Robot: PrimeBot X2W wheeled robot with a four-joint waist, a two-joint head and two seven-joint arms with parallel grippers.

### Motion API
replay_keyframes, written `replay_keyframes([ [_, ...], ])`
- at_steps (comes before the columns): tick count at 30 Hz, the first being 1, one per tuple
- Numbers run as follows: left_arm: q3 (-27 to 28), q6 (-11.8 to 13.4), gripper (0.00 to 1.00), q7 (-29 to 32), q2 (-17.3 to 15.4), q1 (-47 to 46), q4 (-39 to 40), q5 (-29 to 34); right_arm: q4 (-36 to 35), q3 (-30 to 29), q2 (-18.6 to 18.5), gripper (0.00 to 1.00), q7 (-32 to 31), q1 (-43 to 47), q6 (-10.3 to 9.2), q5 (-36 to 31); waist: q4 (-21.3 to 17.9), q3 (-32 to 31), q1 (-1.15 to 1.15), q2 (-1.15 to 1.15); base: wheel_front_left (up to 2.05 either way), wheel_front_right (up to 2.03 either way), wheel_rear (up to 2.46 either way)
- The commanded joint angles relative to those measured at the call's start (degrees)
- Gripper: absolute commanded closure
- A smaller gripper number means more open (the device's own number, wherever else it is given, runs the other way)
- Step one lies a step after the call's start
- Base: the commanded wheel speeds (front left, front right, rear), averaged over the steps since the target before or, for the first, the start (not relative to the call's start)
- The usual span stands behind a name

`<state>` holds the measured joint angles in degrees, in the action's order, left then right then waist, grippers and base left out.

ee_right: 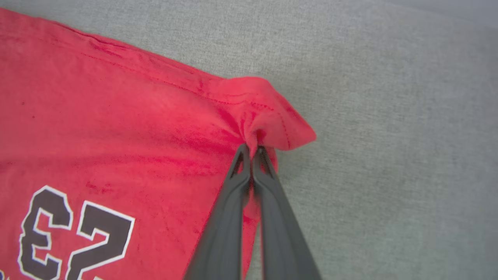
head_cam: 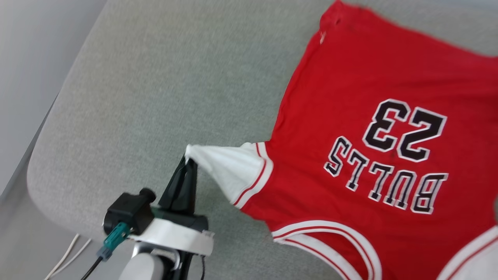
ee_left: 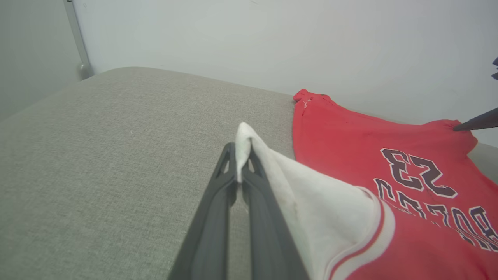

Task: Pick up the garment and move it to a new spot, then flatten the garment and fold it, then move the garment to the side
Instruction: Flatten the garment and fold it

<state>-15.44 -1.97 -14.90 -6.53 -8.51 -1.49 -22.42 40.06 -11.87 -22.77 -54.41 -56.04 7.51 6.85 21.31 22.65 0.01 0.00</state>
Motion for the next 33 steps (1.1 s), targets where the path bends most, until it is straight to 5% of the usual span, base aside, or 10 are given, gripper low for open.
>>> replay_keyframes([
  [1,0.6,0.5,1.0,-0.3,-0.7,1.3,-0.6,-0.2,-2.0,2.5,-1.4,1.0,-0.5,2.6,-0.04,1.6,-3.4,-4.8,-0.01,0.0,0.0,0.0,0.0],
  [9,3.5,2.6,1.0,1.4,-3.7,6.8,-2.0,-1.1,-18.7,11.2,-7.0,1.0,-5.4,19.0,-0.04,13.0,-11.0,-13.4,-0.01,0.0,0.0,0.0,0.0],
  [16,5.4,4.4,1.0,3.1,-5.4,11.0,-1.3,-2.0,-32.5,9.3,-8.4,1.0,-7.4,37.8,-0.04,18.0,-16.3,-17.0,-0.01,0.0,0.0,0.0,0.0],
  [22,6.0,5.5,1.0,4.4,-6.3,13.4,-0.5,-2.6,-39.4,3.3,-2.2,1.0,-7.5,58.0,-0.04,19.3,-19.0,-18.7,-0.01,0.0,0.0,0.0,0.0],
  [28,5.8,5.7,1.0,5.4,-7.0,13.8,-0.1,-2.2,-38.2,-1.3,7.9,1.0,-2.3,66.5,-0.04,19.1,-20.6,-18.3,-0.01,0.0,0.0,0.0,0.0],
  [29,5.7,5.8,1.0,5.5,-7.1,13.8,0.0,-2.2,-38.0,-1.5,9.1,0.65,-0.8,66.7,-0.04,19.0,-20.8,-18.2,-0.01,0.0,0.0,0.0,0.0],
  [30,5.6,5.9,1.0,5.7,-7.2,13.9,0.3,-2.2,-38.1,-1.7,10.0,0.0,1.0,66.8,-0.04,19.1,-21.0,-18.0,-0.01,0.0,0.0,0.0,0.0],
  [33,5.5,6.1,1.0,5.9,-7.2,13.9,1.0,-2.0,-39.5,-1.7,11.0,0.0,9.1,65.7,-0.04,18.8,-21.3,-17.3,-0.01,0.0,0.0,0.0,0.0],
])
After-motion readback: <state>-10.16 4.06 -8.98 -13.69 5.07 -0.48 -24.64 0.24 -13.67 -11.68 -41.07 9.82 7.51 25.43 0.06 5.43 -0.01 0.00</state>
